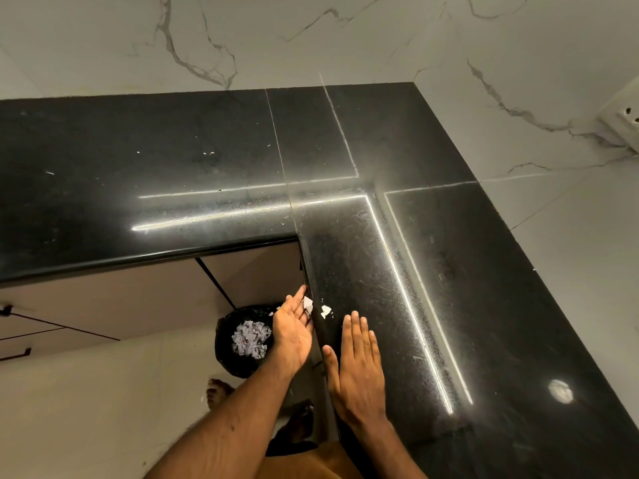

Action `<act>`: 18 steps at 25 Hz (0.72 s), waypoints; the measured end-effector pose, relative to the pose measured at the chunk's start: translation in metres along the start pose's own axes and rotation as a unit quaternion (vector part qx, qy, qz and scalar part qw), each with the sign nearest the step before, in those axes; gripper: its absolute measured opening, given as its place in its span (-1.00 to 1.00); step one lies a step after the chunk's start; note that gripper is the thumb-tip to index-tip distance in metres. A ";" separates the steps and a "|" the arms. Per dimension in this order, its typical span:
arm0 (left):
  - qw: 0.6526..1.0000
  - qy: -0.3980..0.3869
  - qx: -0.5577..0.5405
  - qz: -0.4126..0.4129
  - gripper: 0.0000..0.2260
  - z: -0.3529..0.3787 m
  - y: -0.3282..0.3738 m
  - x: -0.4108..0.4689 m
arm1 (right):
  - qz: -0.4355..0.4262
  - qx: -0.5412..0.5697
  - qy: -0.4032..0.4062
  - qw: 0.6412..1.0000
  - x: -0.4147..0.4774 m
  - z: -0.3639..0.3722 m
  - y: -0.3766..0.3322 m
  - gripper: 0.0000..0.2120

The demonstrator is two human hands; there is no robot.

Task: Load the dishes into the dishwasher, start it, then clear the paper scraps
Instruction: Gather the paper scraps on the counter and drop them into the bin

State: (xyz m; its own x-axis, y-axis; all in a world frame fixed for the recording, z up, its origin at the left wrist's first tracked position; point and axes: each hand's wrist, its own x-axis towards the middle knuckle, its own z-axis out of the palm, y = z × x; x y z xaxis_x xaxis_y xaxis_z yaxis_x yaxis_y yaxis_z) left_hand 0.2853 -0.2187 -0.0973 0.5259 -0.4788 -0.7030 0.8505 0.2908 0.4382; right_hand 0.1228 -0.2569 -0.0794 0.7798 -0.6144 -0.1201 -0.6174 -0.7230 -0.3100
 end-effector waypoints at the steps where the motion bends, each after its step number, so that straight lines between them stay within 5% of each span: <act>1: 1.000 0.001 0.005 -0.001 -0.55 0.000 0.000 0.000 | -0.006 -0.006 -0.006 1.000 0.007 0.001 -0.004 -0.32; 9: 1.000 0.005 0.012 -0.026 -0.58 -0.003 0.005 -0.001 | -0.128 0.044 -0.038 0.990 0.048 0.000 -0.017 -0.41; 15: 1.000 0.008 -0.016 -0.012 -0.55 -0.004 0.001 0.007 | 0.045 -0.026 0.027 0.998 -0.009 -0.004 0.010 -0.23; 18: 0.999 0.032 -0.018 -0.004 -0.55 -0.001 -0.003 0.005 | 0.041 -0.035 0.003 0.999 0.005 0.002 0.002 -0.26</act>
State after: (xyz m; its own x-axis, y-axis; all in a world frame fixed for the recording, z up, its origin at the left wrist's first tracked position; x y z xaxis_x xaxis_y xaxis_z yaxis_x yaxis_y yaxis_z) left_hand 0.2851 -0.2212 -0.1022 0.5172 -0.4284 -0.7409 0.8539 0.3167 0.4129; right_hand 0.1254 -0.2607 -0.0829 0.7255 -0.6744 -0.1372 -0.6855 -0.6903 -0.2316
